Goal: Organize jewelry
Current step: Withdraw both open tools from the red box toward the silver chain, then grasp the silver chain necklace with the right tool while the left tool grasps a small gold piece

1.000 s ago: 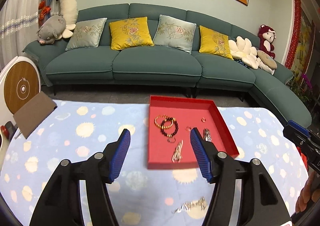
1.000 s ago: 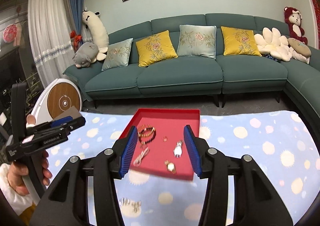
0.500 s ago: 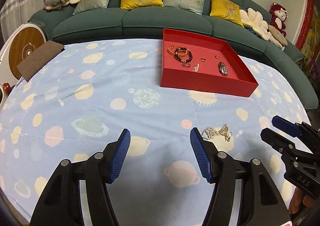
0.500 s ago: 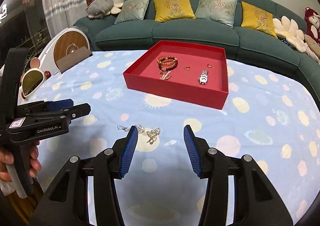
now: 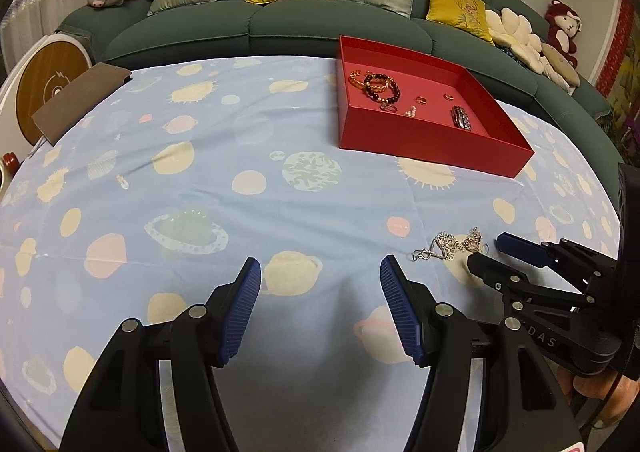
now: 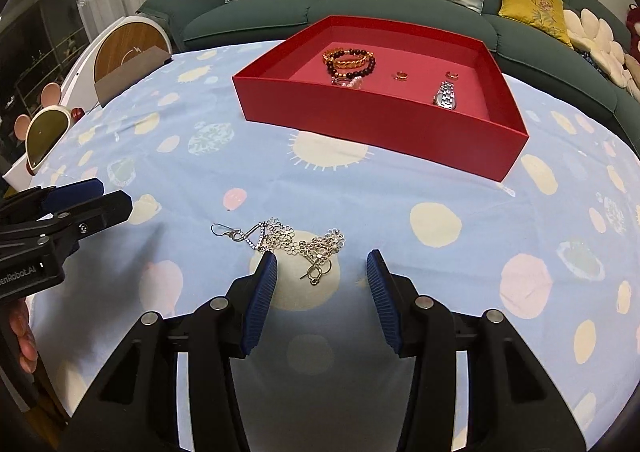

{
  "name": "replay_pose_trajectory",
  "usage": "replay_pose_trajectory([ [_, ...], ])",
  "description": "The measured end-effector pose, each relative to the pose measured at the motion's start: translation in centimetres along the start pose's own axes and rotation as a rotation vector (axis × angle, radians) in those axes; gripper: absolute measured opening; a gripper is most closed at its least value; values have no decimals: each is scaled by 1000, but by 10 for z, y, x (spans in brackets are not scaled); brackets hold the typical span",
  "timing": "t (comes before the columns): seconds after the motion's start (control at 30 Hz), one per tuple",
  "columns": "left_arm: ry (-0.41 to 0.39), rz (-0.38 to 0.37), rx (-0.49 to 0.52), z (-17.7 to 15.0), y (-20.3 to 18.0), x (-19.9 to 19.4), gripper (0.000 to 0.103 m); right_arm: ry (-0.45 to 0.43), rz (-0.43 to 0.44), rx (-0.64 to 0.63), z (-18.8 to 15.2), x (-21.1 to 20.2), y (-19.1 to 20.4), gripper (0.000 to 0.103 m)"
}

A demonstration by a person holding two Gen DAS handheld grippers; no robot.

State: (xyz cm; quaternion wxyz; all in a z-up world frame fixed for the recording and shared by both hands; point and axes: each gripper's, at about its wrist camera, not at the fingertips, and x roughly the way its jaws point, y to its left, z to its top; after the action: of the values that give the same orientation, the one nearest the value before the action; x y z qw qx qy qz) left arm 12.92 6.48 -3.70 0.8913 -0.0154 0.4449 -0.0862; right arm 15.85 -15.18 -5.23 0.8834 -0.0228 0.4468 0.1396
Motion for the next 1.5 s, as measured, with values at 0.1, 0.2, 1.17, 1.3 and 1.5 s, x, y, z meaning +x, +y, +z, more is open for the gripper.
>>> replay_pose_trajectory([
  [0.1,5,-5,10,-2,-2,1,60,7,-7,-10,-1,4,2,39],
  [0.2,9,-13,15,-4,-4,2,60,6,-13,-10,0,5,2,31],
  [1.17,19,-203,95,3,-61,55,8,-70,21,71,-2,-43,-32,7],
  [1.3,17,-211,129,1,-72,55,0,-70,18,80,-3,-43,-38,7],
  [1.5,0,-242,135,2,-77,42,0,-89,18,91,-2,-50,-42,7],
])
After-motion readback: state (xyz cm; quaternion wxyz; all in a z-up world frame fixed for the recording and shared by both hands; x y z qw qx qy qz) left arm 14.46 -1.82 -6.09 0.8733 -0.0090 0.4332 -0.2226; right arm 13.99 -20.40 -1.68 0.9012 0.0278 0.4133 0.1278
